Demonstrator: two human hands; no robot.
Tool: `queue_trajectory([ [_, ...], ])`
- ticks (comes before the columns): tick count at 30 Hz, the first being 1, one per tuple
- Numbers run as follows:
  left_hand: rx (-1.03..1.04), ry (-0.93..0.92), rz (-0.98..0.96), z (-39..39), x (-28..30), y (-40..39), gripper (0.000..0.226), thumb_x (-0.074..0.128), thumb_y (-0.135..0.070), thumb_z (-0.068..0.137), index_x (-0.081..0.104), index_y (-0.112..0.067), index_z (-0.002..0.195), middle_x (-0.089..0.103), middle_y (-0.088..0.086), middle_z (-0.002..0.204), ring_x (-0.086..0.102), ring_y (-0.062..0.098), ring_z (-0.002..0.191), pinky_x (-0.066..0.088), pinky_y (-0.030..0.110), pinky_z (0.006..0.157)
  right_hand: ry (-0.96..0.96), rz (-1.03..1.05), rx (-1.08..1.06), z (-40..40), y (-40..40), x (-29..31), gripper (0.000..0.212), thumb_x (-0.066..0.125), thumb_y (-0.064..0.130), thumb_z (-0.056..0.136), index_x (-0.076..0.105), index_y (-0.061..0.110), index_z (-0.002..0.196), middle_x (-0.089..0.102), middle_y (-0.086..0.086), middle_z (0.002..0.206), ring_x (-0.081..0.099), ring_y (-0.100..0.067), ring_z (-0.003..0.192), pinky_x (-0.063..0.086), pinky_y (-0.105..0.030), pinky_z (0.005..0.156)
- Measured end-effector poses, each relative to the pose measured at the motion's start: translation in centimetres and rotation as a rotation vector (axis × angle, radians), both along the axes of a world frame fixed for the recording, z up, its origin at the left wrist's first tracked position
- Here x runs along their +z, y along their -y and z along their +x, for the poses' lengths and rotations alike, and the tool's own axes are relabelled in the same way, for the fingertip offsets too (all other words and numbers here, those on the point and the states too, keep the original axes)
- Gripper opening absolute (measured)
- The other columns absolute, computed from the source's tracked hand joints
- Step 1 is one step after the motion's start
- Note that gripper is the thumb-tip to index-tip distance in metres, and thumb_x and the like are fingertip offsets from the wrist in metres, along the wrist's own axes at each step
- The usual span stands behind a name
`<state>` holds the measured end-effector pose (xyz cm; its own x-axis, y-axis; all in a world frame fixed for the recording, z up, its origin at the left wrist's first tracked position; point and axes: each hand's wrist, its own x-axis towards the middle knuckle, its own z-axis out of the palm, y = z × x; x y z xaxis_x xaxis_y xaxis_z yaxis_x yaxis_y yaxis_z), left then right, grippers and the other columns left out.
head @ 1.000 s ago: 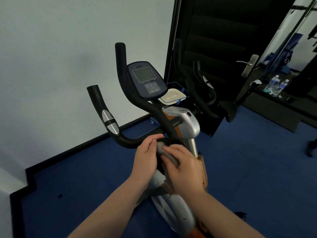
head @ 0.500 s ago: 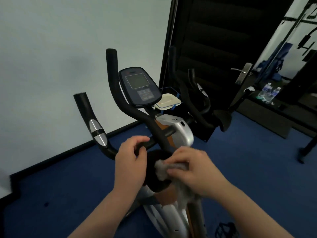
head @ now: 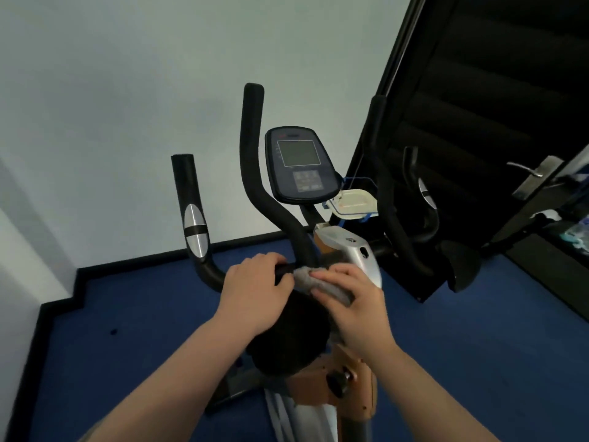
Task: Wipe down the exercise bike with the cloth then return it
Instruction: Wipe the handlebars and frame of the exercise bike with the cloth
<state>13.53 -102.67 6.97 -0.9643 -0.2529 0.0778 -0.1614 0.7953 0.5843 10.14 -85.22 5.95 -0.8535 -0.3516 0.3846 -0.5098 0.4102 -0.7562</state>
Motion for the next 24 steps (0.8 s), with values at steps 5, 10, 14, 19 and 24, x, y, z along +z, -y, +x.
queue_trajectory([
  [5, 0.011, -0.029, 0.043, 0.2, -0.1, -0.1, 0.032, 0.048, -0.036, 0.091, 0.057, -0.031, 0.121, 0.063, -0.009, 0.117, 0.055, 0.015, 0.108, 0.034, 0.034, 0.098, -0.113, -0.056, -0.088, 0.5, 0.2, -2.1, 0.029, 0.078, 0.009, 0.075, 0.075, 0.026, 0.098, 0.061, 0.004, 0.094, 0.061, -0.005, 0.089, 0.049, -0.014, 0.076],
  [10, 0.022, -0.035, 0.036, 0.1, 0.1, -0.1, 0.033, 0.048, -0.034, 0.09, 0.058, -0.03, 0.121, 0.065, -0.006, 0.115, 0.057, 0.019, 0.107, 0.038, 0.036, 0.094, -0.228, 0.017, -0.111, -5.5, 5.1, 1.4, 0.019, 0.078, 0.016, 0.077, 0.075, 0.02, 0.096, 0.055, 0.01, 0.094, 0.052, 0.001, 0.085, 0.042, -0.006, 0.076],
  [14, 0.042, -0.054, 0.061, 0.4, 0.1, -0.2, 0.031, 0.049, -0.03, 0.091, 0.059, -0.029, 0.119, 0.065, -0.006, 0.113, 0.057, 0.018, 0.104, 0.04, 0.036, 0.095, -0.188, 0.059, -0.06, -5.5, 4.5, 1.5, 0.02, 0.076, 0.02, 0.079, 0.074, 0.023, 0.099, 0.061, 0.005, 0.097, 0.058, -0.006, 0.088, 0.05, -0.024, 0.081],
  [19, 0.057, -0.091, 0.085, 0.5, 0.1, -0.2, 0.031, 0.048, -0.025, 0.092, 0.059, -0.029, 0.12, 0.065, -0.009, 0.114, 0.056, 0.014, 0.106, 0.038, 0.036, 0.1, -0.123, -0.038, -0.087, 0.7, -1.0, -2.3, 0.023, 0.075, 0.028, 0.075, 0.074, 0.03, 0.098, 0.065, 0.01, 0.093, 0.063, -0.005, 0.089, 0.052, -0.024, 0.074],
  [24, 0.09, -0.098, 0.113, 0.5, 0.3, -0.4, 0.028, 0.047, -0.022, 0.091, 0.062, -0.028, 0.115, 0.067, -0.008, 0.107, 0.058, 0.015, 0.101, 0.042, 0.035, 0.096, -0.188, 0.016, -0.055, -2.8, 2.3, -0.3, 0.022, 0.079, 0.016, 0.074, 0.076, 0.025, 0.095, 0.061, 0.008, 0.089, 0.059, -0.005, 0.081, 0.049, -0.018, 0.069],
])
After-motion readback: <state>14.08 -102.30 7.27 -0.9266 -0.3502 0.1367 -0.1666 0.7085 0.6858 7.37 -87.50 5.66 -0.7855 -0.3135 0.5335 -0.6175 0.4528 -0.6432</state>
